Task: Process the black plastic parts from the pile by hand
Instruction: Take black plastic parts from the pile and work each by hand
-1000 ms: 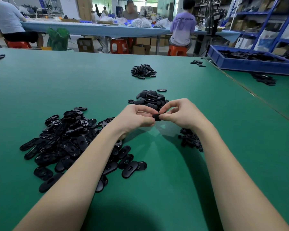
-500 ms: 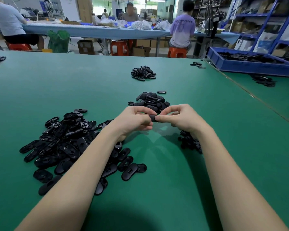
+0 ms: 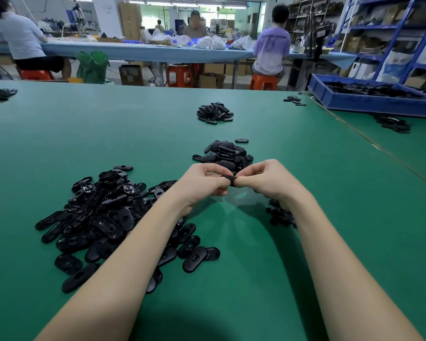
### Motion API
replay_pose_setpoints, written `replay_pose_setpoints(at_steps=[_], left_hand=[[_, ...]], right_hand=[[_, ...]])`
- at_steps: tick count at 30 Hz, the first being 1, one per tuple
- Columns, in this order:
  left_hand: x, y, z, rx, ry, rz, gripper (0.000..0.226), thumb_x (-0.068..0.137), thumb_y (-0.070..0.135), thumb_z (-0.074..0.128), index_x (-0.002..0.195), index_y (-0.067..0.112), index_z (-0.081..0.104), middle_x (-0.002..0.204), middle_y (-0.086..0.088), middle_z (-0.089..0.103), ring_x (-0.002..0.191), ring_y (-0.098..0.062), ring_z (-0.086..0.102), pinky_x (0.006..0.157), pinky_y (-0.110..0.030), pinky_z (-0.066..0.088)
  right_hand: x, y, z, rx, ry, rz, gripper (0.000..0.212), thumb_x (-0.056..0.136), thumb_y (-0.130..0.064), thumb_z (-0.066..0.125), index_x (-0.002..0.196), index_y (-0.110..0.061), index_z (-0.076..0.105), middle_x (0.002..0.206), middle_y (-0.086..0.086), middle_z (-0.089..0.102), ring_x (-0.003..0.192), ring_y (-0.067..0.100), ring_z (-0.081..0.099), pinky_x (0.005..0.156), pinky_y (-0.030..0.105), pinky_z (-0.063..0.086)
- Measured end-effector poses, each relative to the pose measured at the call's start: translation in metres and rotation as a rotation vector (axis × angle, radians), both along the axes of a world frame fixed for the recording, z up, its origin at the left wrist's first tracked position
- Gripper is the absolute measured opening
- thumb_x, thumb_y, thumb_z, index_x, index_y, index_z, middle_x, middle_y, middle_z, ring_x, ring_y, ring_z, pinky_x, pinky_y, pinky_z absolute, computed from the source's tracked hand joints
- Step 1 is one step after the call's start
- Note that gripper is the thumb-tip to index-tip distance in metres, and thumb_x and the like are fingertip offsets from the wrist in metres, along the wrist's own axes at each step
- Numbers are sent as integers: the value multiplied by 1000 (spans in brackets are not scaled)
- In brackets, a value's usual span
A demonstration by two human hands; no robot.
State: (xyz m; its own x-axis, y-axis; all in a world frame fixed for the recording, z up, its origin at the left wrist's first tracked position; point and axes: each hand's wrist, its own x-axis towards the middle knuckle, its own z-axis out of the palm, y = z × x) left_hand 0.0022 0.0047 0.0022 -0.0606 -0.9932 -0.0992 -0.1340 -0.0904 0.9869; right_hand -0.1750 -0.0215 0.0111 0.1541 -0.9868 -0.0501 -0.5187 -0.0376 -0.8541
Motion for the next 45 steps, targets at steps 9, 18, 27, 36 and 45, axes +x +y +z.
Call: replay_pose_setpoints(at_steps=[9, 18, 27, 36, 45], left_hand=[[2, 0, -4, -12, -4, 38, 17, 85, -3, 72, 88, 14, 74, 73, 0, 72, 66, -12, 65, 74, -22, 59], [5, 0, -4, -7, 15, 39, 15, 84, -4, 74, 85, 11, 74, 74, -7, 73, 63, -13, 66, 67, -19, 58], [8, -5, -3, -28, 107, 156, 15, 89, 3, 71, 103, 6, 70, 78, -9, 74, 67, -15, 68, 69, -20, 60], [20, -13, -7, -79, 7, 217, 7, 93, 14, 66, 95, 13, 72, 87, -4, 73, 67, -9, 67, 76, -28, 62], [22, -16, -8, -78, -21, 180, 7, 93, 16, 65, 90, 16, 72, 85, -2, 74, 65, -10, 66, 75, -31, 60]], right_hand=[[6, -3, -10, -48, -18, -36, 8, 74, -26, 82, 73, -21, 76, 54, -15, 61, 46, -1, 48, 46, 10, 35], [10, -1, -16, -125, -47, -20, 12, 74, -21, 82, 72, -20, 70, 52, -16, 59, 46, -1, 48, 51, 15, 38], [9, -3, -18, -412, 114, 31, 16, 78, -26, 79, 88, -36, 70, 74, -16, 70, 53, 1, 51, 60, 25, 48], [20, -39, -3, -348, 124, -213, 12, 86, -38, 72, 95, -35, 78, 94, -17, 75, 99, 6, 68, 91, 30, 53], [34, -74, 9, -224, 242, -229, 26, 89, -35, 65, 112, -31, 77, 112, -9, 75, 107, 15, 65, 86, 28, 52]])
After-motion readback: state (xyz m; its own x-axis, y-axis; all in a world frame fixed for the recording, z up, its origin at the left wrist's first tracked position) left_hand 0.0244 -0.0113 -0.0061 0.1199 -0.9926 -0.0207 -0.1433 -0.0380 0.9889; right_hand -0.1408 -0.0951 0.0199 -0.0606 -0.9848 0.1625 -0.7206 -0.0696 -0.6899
